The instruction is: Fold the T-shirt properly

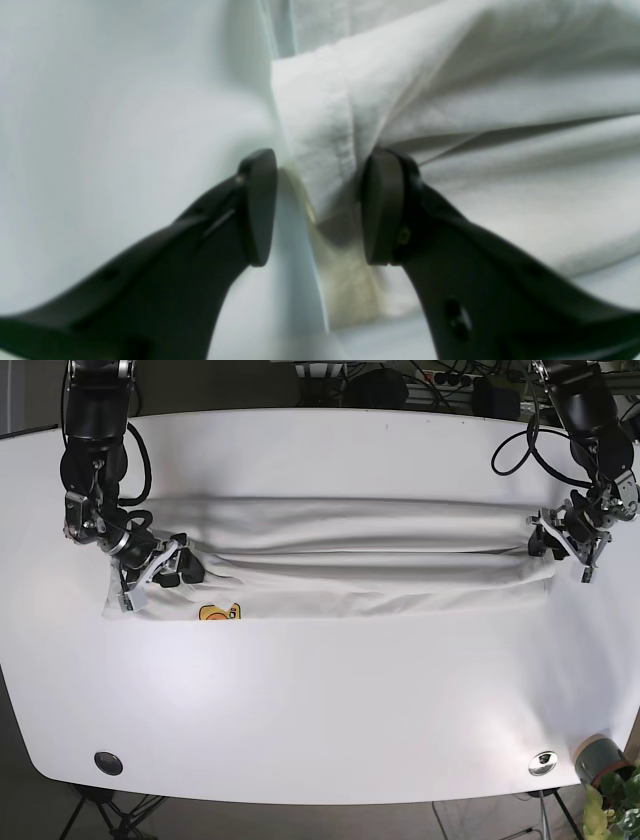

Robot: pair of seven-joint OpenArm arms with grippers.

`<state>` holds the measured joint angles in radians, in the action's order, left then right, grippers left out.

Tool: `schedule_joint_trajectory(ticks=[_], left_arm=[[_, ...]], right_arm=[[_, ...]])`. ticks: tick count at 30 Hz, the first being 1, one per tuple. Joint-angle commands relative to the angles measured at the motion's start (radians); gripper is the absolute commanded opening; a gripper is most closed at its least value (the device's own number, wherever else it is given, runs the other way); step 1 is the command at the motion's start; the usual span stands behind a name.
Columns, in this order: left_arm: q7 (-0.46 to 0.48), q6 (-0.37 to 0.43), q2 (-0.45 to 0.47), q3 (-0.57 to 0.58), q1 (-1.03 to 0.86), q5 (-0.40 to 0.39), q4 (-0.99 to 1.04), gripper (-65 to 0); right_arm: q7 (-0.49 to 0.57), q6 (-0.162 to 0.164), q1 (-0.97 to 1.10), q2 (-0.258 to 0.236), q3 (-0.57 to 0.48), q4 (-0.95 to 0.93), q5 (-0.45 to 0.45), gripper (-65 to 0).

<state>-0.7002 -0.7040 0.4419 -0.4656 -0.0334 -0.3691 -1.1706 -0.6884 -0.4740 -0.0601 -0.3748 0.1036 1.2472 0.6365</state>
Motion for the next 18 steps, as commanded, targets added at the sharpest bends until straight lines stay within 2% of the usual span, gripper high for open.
schedule_joint_trajectory(ticks=[1,6,9,10,13,18], left_arm=[[-0.062,0.006,0.016,-0.012,-0.006,0.025,-0.075,-40.3],[-0.172,0.006,-0.012,-0.124,-0.010,0.023,-0.237,-39.4],[-0.227,0.006,-0.041,-0.196,-0.001,0.023,-0.280,-32.8],[-0.240,0.006,-0.044,-0.215,0.000,0.023,-0.296,-28.7],[-0.267,0.006,-0.070,-0.224,0.019,0.023,-0.315,-22.1],[-0.330,0.006,-0.087,-0.227,0.034,0.006,-0.312,-20.6]], right_arm=[[-0.044,0.031,-0.007,-0.034,-0.015,-0.004,-0.050,-32.3],[-0.044,0.031,-0.007,-0.039,-0.018,0.018,-0.050,-32.3],[-0.044,0.031,-0.005,-0.036,-0.021,0.024,-0.050,-32.3],[-0.046,0.031,-0.005,-0.036,-0.021,0.026,-0.050,-32.3],[-0.046,0.031,-0.004,-0.036,-0.021,0.024,-0.048,-32.3],[-0.046,0.031,-0.005,-0.034,-0.018,0.022,-0.048,-32.3]])
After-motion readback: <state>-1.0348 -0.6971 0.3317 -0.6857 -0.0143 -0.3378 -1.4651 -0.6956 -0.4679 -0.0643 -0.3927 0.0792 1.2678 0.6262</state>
